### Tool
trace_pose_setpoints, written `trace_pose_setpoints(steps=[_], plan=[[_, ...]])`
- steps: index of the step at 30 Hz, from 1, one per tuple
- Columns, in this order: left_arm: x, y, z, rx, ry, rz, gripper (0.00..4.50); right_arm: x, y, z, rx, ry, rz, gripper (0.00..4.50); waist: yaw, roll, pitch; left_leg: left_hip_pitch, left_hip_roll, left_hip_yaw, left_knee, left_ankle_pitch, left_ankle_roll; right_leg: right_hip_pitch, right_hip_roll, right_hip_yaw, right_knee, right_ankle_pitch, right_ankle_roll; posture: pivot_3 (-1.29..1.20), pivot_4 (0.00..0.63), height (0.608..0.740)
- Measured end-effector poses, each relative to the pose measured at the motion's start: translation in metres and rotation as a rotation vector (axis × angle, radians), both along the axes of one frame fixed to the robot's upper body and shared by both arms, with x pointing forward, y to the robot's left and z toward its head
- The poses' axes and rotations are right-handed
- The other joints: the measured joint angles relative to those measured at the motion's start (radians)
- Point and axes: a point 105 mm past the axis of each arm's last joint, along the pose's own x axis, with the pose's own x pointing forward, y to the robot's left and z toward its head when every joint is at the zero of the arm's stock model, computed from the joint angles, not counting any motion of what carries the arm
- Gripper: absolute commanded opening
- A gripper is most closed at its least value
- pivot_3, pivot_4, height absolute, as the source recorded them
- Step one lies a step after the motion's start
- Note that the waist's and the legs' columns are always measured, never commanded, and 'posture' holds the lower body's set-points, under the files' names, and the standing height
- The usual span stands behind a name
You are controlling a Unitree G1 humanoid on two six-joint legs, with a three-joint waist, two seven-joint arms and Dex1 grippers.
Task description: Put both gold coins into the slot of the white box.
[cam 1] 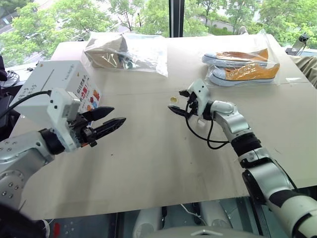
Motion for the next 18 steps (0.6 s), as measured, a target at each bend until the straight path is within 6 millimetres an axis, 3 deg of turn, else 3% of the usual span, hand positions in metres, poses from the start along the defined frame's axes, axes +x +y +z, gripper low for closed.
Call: trace_pose_setpoints(steps=[7, 18], plan=[[-0.0044, 0.0007, -0.0090, 0.031, 0.028, 0.016, 2.90, 0.0075, 0.0062, -0.0026, 0.041, 0.012, -0.016, 0.04, -0.001, 0.000, 0.000, 0.000, 0.000, 0.000, 0.000, 0.000, 0.000, 0.000, 0.000, 0.000, 0.000, 0.000, 0.000, 0.00, 0.150, 0.740], [-0.0036, 0.0009, -0.0083, 0.037, 0.020, 0.034, 2.90, 0.0083, 0.0104, -0.0076, 0.053, 0.012, -0.024, 0.01, -0.001, 0.000, 0.000, 0.000, 0.000, 0.000, 0.000, 0.000, 0.000, 0.000, -0.001, 0.000, 0.000, 0.000, 0.000, 0.00, 0.150, 0.740]])
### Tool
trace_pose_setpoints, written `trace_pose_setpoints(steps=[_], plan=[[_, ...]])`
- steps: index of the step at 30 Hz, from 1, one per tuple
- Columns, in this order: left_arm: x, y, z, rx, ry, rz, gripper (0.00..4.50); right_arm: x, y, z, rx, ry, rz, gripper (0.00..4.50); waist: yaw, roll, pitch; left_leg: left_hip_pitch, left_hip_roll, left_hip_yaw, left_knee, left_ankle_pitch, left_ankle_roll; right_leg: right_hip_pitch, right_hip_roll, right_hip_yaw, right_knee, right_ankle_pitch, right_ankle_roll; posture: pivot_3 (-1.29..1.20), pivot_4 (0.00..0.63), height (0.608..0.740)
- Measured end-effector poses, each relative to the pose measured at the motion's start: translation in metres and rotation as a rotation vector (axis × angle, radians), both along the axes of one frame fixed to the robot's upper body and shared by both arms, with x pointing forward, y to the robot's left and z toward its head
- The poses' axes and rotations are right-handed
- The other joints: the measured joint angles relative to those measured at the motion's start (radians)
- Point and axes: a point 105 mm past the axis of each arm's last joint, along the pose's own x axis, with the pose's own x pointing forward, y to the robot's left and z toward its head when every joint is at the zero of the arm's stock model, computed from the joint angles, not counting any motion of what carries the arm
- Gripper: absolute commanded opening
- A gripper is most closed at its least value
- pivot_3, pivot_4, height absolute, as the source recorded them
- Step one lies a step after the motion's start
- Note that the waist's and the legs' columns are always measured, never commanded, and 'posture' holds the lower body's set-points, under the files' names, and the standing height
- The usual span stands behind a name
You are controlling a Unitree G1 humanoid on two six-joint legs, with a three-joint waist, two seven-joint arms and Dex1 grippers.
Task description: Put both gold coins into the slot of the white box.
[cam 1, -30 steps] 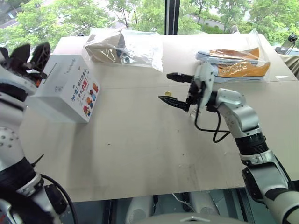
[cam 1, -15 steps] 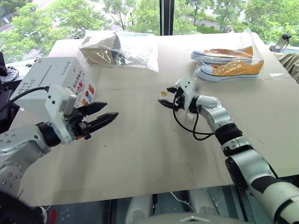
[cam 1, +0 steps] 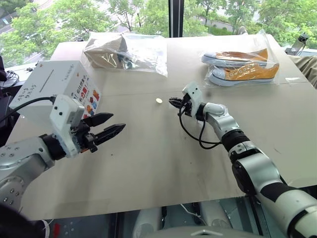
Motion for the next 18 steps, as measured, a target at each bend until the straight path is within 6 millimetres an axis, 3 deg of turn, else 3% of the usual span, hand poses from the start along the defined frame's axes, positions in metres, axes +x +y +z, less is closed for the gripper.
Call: trace_pose_setpoints(steps=[3, 8, 9, 10, 18], plan=[[0.000, 0.000, 0.000, -0.001, 0.000, 0.000, 2.90, 0.002, -0.001, 0.004, 0.012, -0.018, -0.010, 0.01, 0.000, 0.000, 0.000, 0.000, 0.000, 0.000, 0.000, 0.000, 0.000, 0.000, 0.000, 0.000, 0.000, 0.000, 0.000, 0.00, 0.150, 0.740], [0.000, 0.000, 0.000, -0.001, -0.001, 0.003, 2.90, 0.001, 0.000, 0.007, 0.022, -0.022, 0.004, 2.18, 0.000, 0.000, 0.000, 0.000, 0.000, 0.000, 0.000, 0.000, 0.000, 0.000, 0.000, 0.000, 0.000, 0.000, 0.000, 0.00, 0.150, 0.740], [0.001, 0.001, 0.000, -0.001, -0.002, 0.007, 2.90, 0.001, 0.000, 0.008, 0.023, -0.024, 0.003, 2.34, 0.000, 0.000, 0.000, 0.000, 0.000, 0.000, 0.000, 0.000, 0.000, 0.000, 0.000, 0.000, 0.000, 0.000, 0.000, 0.00, 0.150, 0.740], [0.001, 0.001, 0.000, -0.002, -0.002, 0.011, 2.90, 0.001, 0.001, 0.008, 0.025, -0.028, 0.003, 2.97, 0.000, 0.000, 0.000, 0.000, 0.000, 0.000, 0.000, 0.000, 0.000, 0.000, 0.000, 0.000, 0.000, 0.000, 0.000, 0.00, 0.150, 0.740], [0.006, 0.006, -0.015, -0.064, -0.027, 0.103, 2.90, -0.004, 0.018, 0.011, 0.021, -0.041, 0.028, 2.97, 0.001, 0.001, 0.000, 0.000, 0.000, 0.000, 0.000, 0.000, 0.000, 0.000, 0.000, 0.000, 0.000, 0.000, 0.000, 0.00, 0.150, 0.740]])
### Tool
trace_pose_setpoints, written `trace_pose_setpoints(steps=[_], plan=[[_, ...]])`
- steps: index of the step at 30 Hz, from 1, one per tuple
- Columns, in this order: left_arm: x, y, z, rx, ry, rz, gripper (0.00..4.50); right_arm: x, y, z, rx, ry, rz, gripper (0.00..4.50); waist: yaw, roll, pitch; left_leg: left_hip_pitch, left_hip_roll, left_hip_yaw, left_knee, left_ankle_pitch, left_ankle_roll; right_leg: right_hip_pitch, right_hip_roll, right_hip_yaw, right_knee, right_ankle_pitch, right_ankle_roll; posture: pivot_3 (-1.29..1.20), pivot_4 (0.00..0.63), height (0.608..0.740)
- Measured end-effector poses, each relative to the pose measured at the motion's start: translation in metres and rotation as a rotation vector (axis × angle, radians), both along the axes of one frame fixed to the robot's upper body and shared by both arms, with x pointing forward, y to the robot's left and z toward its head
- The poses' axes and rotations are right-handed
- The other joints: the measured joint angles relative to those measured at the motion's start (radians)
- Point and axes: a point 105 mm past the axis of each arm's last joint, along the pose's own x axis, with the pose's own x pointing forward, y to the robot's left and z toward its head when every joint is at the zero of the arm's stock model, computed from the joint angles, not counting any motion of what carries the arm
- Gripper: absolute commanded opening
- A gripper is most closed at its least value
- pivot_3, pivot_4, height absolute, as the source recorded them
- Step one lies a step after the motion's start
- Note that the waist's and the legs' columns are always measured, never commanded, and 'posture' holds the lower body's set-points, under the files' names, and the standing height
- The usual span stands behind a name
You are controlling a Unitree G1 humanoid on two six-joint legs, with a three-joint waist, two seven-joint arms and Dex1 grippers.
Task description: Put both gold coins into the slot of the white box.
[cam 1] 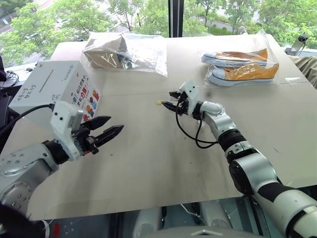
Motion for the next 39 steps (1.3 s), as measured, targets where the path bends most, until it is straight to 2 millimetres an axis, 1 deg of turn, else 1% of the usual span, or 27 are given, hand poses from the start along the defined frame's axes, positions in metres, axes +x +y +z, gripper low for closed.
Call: trace_pose_setpoints(steps=[3, 5, 6, 8, 10, 13, 15, 16, 17, 19, 20, 21, 24, 26, 29, 30, 31, 32, 34, 39], plan=[[0.011, -0.002, -0.003, -0.037, -0.042, 0.054, 2.90, -0.006, 0.013, 0.008, 0.001, -0.021, 0.035, 2.97, 0.002, -0.001, 0.000, 0.000, 0.000, -0.001, 0.000, 0.000, -0.001, 0.000, 0.000, -0.001, 0.001, 0.000, 0.000, 0.00, 0.150, 0.740], [0.020, -0.005, -0.003, -0.065, -0.066, 0.085, 2.90, -0.009, 0.017, 0.013, 0.016, -0.031, 0.053, 2.97, 0.005, 0.000, 0.000, 0.000, 0.000, -0.001, 0.000, 0.000, -0.001, 0.000, 0.000, -0.001, 0.001, 0.000, 0.000, 0.00, 0.150, 0.740], [0.029, -0.009, -0.001, -0.098, -0.091, 0.106, 2.90, -0.015, 0.019, 0.019, 0.043, -0.032, 0.087, 2.97, 0.008, -0.002, -0.001, 0.000, -0.001, -0.002, 0.000, 0.000, -0.001, 0.001, 0.000, -0.002, 0.001, 0.000, 0.000, 0.00, 0.150, 0.740], [0.042, -0.023, -0.003, -0.158, -0.103, 0.118, 2.90, -0.029, 0.016, 0.023, 0.088, -0.027, 0.156, 2.97, 0.013, -0.002, -0.001, -0.001, -0.001, -0.002, 0.002, 0.000, -0.001, 0.001, -0.001, -0.002, 0.000, 0.000, 0.000, 0.00, 0.150, 0.740], [0.053, -0.032, -0.007, -0.197, -0.098, 0.133, 2.90, -0.037, 0.007, 0.023, 0.103, -0.024, 0.176, 2.97, 0.017, -0.002, -0.001, -0.002, -0.002, -0.002, 0.003, 0.000, -0.001, 0.001, -0.001, -0.003, 0.001, 0.000, 0.000, 0.00, 0.150, 0.740], [0.079, -0.040, -0.019, -0.188, -0.078, 0.178, 2.90, -0.046, -0.017, 0.030, 0.121, -0.042, 0.167, 2.97, 0.024, -0.002, -0.001, -0.002, -0.002, -0.003, 0.005, 0.000, -0.001, 0.001, 0.000, -0.003, 0.003, 0.000, 0.000, 0.00, 0.150, 0.740], [0.100, -0.048, -0.031, -0.163, -0.064, 0.192, 2.90, -0.056, -0.041, 0.041, 0.127, -0.056, 0.155, 2.97, 0.027, -0.002, -0.001, -0.002, -0.002, -0.003, 0.007, 0.000, 0.000, 0.001, 0.002, -0.003, 0.004, 0.000, 0.000, 0.00, 0.150, 0.740], [0.107, -0.050, -0.035, -0.156, -0.058, 0.197, 2.90, -0.058, -0.049, 0.044, 0.126, -0.061, 0.146, 2.97, 0.028, -0.002, -0.001, -0.002, -0.002, -0.002, 0.007, 0.000, 0.000, 0.001, 0.002, -0.003, 0.004, 0.000, 0.000, 0.00, 0.150, 0.740], [0.119, -0.054, -0.040, -0.134, -0.048, 0.203, 2.90, -0.061, -0.061, 0.046, 0.115, -0.061, 0.128, 2.97, 0.032, -0.001, -0.001, -0.002, -0.003, -0.003, 0.009, 0.000, 0.000, 0.001, 0.003, -0.004, 0.005, 0.000, 0.000, 0.00, 0.150, 0.740], [0.142, -0.057, -0.051, -0.072, -0.023, 0.220, 2.90, -0.067, -0.075, 0.051, 0.093, -0.064, 0.101, 2.97, 0.032, -0.001, -0.001, -0.003, -0.003, -0.004, 0.011, -0.002, 0.004, 0.002, 0.004, -0.005, 0.006, 0.000, 0.000, 0.00, 0.150, 0.740], [0.148, -0.058, -0.054, -0.054, -0.014, 0.219, 2.90, -0.069, -0.079, 0.053, 0.093, -0.065, 0.091, 2.97, 0.030, -0.002, -0.001, -0.003, -0.003, -0.004, 0.012, -0.002, 0.004, 0.002, 0.004, -0.004, 0.006, 0.000, 0.000, 0.00, 0.150, 0.740], [0.156, -0.066, -0.056, -0.033, -0.006, 0.198, 2.90, -0.070, -0.085, 0.055, 0.090, -0.068, 0.073, 2.97, 0.029, -0.002, -0.001, -0.003, -0.003, -0.003, 0.013, -0.002, 0.004, 0.003, 0.004, -0.004, 0.006, 0.000, 0.000, 0.00, 0.150, 0.740], [0.173, -0.087, -0.053, 0.005, 0.005, 0.148, 2.90, -0.069, -0.089, 0.057, 0.085, -0.066, 0.032, 2.97, 0.028, -0.002, -0.001, -0.003, -0.003, -0.003, 0.014, -0.002, 0.005, 0.003, 0.004, -0.004, 0.006, 0.001, 0.000, 0.00, 0.150, 0.740], [0.179, -0.097, -0.050, 0.017, 0.000, 0.124, 2.90, -0.069, -0.090, 0.057, 0.087, -0.064, 0.013, 2.97, 0.026, -0.002, -0.001, -0.003, -0.003, -0.003, 0.014, -0.002, 0.004, 0.002, 0.004, -0.003, 0.005, 0.000, 0.000, 0.00, 0.150, 0.740], [0.184, -0.107, -0.057, 0.031, 0.031, 0.096, 2.90, -0.068, -0.092, 0.058, 0.087, -0.060, -0.012, 2.97, 0.026, -0.002, -0.001, -0.003, -0.003, -0.003, 0.013, -0.002, 0.004, 0.002, 0.004, -0.003, 0.005, 0.000, 0.001, 0.00, 0.150, 0.740], [0.183, -0.108, -0.059, 0.036, 0.041, 0.093, 2.90, -0.068, -0.092, 0.058, 0.087, -0.057, -0.014, 2.97, 0.026, -0.002, -0.001, -0.003, -0.003, -0.003, 0.013, -0.002, 0.005, 0.002, 0.004, -0.003, 0.005, 0.000, 0.001, 0.00, 0.150, 0.740], [0.183, -0.110, -0.067, 0.043, 0.069, 0.086, 2.90, -0.069, -0.093, 0.060, 0.086, -0.058, -0.015, 2.97, 0.027, -0.002, -0.001, -0.004, -0.003, -0.003, 0.013, -0.002, 0.005, 0.002, 0.004, -0.003, 0.005, 0.000, 0.001, 0.00, 0.150, 0.740], [0.182, -0.111, -0.069, 0.045, 0.074, 0.085, 2.90, -0.070, -0.093, 0.061, 0.085, -0.061, -0.014, 2.97, 0.027, -0.002, -0.001, -0.004, -0.003, -0.003, 0.013, -0.002, 0.005, 0.002, 0.004, -0.003, 0.005, 0.000, 0.001, 0.00, 0.150, 0.740], [0.182, -0.112, -0.069, 0.045, 0.078, 0.085, 2.90, -0.072, -0.093, 0.064, 0.081, -0.068, -0.010, 2.97, 0.029, -0.002, -0.001, -0.004, -0.003, -0.003, 0.014, -0.003, 0.005, 0.002, 0.004, -0.003, 0.005, 0.000, 0.001, 0.00, 0.150, 0.740], [0.182, -0.114, -0.072, 0.025, 0.081, 0.088, 2.90, -0.071, -0.097, 0.063, 0.068, -0.057, -0.014, 2.97, 0.031, -0.002, -0.001, -0.003, -0.003, -0.003, 0.014, -0.003, 0.005, 0.003, 0.003, -0.004, 0.006, 0.000, 0.001, 0.00, 0.150, 0.740]])
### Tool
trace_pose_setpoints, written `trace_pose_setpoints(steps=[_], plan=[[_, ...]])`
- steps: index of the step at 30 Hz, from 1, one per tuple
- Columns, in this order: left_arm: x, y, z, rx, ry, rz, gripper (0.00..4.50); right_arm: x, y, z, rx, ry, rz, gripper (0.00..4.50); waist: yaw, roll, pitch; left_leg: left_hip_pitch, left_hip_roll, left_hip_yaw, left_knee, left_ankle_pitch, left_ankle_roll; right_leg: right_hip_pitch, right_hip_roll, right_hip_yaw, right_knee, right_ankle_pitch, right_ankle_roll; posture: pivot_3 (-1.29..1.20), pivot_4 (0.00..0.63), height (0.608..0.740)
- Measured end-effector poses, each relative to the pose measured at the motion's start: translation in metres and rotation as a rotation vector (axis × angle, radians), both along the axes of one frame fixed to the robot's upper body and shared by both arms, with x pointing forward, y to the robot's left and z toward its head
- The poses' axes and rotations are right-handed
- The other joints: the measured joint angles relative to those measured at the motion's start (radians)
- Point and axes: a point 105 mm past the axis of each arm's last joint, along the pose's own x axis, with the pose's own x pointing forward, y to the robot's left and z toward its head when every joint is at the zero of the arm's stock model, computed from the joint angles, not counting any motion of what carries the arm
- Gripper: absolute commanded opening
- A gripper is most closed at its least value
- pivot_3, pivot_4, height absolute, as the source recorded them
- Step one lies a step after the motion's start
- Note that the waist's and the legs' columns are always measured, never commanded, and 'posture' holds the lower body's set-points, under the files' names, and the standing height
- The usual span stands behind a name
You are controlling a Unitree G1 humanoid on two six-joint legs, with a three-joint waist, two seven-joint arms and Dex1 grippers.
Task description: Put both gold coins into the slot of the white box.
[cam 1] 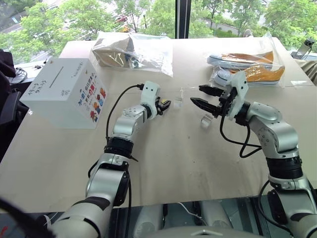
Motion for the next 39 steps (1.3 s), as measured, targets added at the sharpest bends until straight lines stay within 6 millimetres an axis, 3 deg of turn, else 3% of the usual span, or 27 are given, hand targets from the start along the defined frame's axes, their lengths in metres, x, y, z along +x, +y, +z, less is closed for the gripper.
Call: trace_pose_setpoints(steps=[7, 8, 9, 10, 14, 23, 28, 34, 39], plan=[[0.001, -0.011, -0.003, 0.002, 0.002, -0.029, 2.90, -0.001, 0.002, 0.000, 0.000, 0.006, 0.009, 2.97, 0.006, 0.000, -0.001, 0.000, -0.001, 0.000, 0.001, 0.000, 0.000, 0.002, -0.001, -0.001, 0.000, 0.000, 0.000, 0.00, 0.150, 0.740], [0.000, -0.012, -0.004, 0.001, 0.004, -0.030, 2.35, -0.001, 0.002, 0.000, 0.000, 0.006, 0.009, 3.03, 0.006, 0.000, -0.001, 0.000, -0.001, -0.001, 0.001, 0.000, 0.000, 0.002, -0.001, -0.001, 0.000, 0.000, 0.000, 0.00, 0.150, 0.740], [0.000, -0.013, -0.004, -0.003, 0.007, -0.031, 2.26, -0.001, 0.002, 0.000, 0.000, 0.006, 0.008, 3.03, 0.007, 0.000, -0.001, 0.000, -0.001, -0.001, 0.001, 0.000, 0.001, 0.002, -0.001, -0.001, 0.000, 0.000, 0.000, 0.00, 0.150, 0.740], [0.000, -0.013, -0.004, -0.010, 0.012, -0.030, 1.87, -0.001, 0.001, 0.000, -0.002, 0.006, 0.008, 3.03, 0.008, 0.000, -0.001, 0.000, -0.001, -0.001, 0.001, 0.000, 0.001, 0.002, -0.001, -0.001, 0.000, 0.000, 0.000, 0.00, 0.150, 0.740], [0.001, -0.011, -0.007, -0.048, 0.053, 0.002, 0.01, -0.001, 0.000, 0.001, -0.008, 0.002, 0.006, 3.03, 0.015, 0.001, -0.002, 0.001, -0.001, -0.001, 0.001, 0.000, 0.001, 0.003, -0.001, -0.002, 0.000, 0.000, 0.000, 0.00, 0.150, 0.740], [0.001, -0.015, -0.011, -0.045, 0.075, 0.015, 0.01, -0.001, 0.000, 0.001, -0.009, 0.003, 0.007, 3.03, 0.025, 0.002, -0.005, 0.006, -0.001, -0.002, 0.001, -0.001, 0.001, 0.008, -0.001, -0.003, -0.002, 0.000, 0.000, 0.00, 0.150, 0.740], [-0.007, -0.011, -0.011, 0.076, 0.017, -0.017, 0.01, -0.001, 0.000, 0.001, -0.009, 0.002, 0.008, 3.03, 0.023, 0.003, -0.006, 0.006, -0.001, -0.002, 0.001, -0.001, 0.001, 0.008, -0.001, -0.003, -0.002, 0.000, 0.000, 0.00, 0.150, 0.740], [-0.037, -0.015, -0.014, 0.214, -0.024, -0.159, 0.01, -0.001, 0.001, 0.000, -0.010, 0.004, 0.012, 3.03, 0.025, 0.004, -0.006, 0.006, -0.001, -0.002, 0.001, -0.001, 0.001, 0.008, -0.002, -0.003, -0.002, 0.000, 0.000, 0.00, 0.150, 0.740], [-0.075, -0.025, -0.015, 0.265, -0.009, -0.340, 0.01, -0.001, 0.002, 0.000, -0.011, 0.005, 0.015, 3.03, 0.021, 0.005, -0.006, 0.005, 0.000, -0.003, 0.001, -0.001, 0.001, 0.007, -0.002, -0.002, -0.003, 0.000, 0.000, 0.00, 0.150, 0.740]])
